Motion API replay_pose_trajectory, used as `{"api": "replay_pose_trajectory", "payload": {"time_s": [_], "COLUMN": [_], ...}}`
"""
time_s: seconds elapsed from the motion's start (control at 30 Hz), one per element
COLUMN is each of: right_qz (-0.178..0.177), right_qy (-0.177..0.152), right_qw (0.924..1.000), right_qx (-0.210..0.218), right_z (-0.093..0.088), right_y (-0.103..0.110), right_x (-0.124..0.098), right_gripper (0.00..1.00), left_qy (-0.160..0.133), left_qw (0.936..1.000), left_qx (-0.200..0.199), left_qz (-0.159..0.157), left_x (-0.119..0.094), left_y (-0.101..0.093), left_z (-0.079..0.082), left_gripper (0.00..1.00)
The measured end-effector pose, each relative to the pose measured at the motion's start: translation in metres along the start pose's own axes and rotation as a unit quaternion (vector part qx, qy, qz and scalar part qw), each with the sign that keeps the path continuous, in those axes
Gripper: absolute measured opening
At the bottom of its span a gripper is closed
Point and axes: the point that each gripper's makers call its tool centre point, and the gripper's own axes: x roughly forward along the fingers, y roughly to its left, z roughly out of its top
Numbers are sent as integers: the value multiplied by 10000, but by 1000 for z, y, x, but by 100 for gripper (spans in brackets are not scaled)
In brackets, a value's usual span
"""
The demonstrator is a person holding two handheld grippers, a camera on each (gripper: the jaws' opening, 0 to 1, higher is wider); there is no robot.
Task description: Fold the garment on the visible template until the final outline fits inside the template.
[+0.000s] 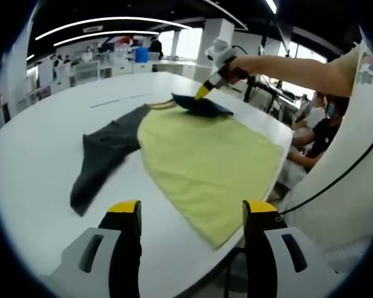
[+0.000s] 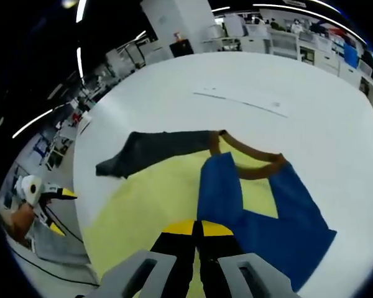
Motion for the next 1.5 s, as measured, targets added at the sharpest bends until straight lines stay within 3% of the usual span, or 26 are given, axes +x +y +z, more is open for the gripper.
{"api": "replay_pose_trajectory", "payload": {"time_s": [0.73, 1.5], "right_qz": [253, 378], "right_qy": [138, 788], "right_qw": [9995, 9946], "right_qx": [-156, -552], "right_z": [9, -31], "right_y": [36, 56], "right_x": [32, 68], "right_gripper": [0, 0], "left_qy": [15, 70], "left_qw": [10000, 9999], "left_qx": [-38, -84], "left_qz": [57, 69], "left_x": [-7, -5], "left_y": [5, 11], "left_z": [-7, -8], "left_gripper": [63, 62]}}
